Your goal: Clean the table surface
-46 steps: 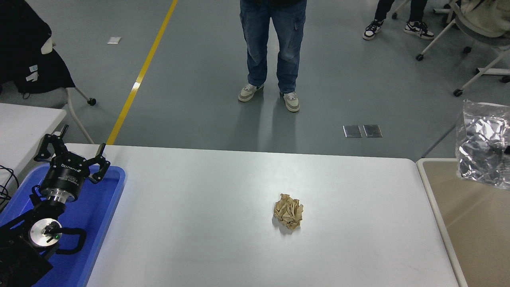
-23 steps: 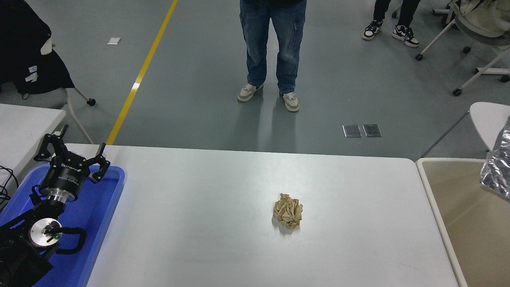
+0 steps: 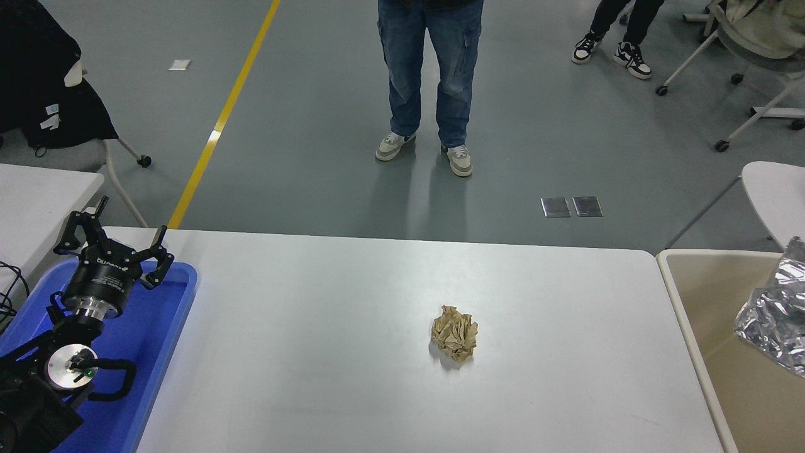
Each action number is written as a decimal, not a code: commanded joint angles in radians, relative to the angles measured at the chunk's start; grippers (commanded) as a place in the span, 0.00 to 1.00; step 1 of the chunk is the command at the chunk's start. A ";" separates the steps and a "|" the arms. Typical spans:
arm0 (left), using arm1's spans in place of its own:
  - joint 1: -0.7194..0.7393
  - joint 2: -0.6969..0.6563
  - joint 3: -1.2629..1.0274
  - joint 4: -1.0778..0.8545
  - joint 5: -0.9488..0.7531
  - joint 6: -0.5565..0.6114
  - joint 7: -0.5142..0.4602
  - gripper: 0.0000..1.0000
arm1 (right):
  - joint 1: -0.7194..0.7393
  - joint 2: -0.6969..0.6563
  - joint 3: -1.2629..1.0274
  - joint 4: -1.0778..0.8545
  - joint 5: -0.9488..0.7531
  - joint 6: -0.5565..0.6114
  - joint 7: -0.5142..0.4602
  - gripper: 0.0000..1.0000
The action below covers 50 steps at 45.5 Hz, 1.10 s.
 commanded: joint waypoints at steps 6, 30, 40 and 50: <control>0.000 0.000 0.000 0.000 0.000 0.000 0.000 1.00 | -0.037 0.037 0.015 0.000 0.029 -0.055 -0.014 0.00; 0.001 0.000 0.000 0.000 0.000 0.000 0.000 1.00 | -0.082 0.065 0.013 0.002 0.029 -0.095 -0.010 0.00; 0.001 0.000 0.000 0.000 0.000 0.000 0.000 1.00 | -0.082 0.063 0.015 0.002 0.029 -0.109 -0.010 0.01; 0.001 0.000 0.000 0.000 0.000 0.000 0.000 1.00 | -0.083 0.065 0.018 0.012 0.029 -0.192 -0.009 0.54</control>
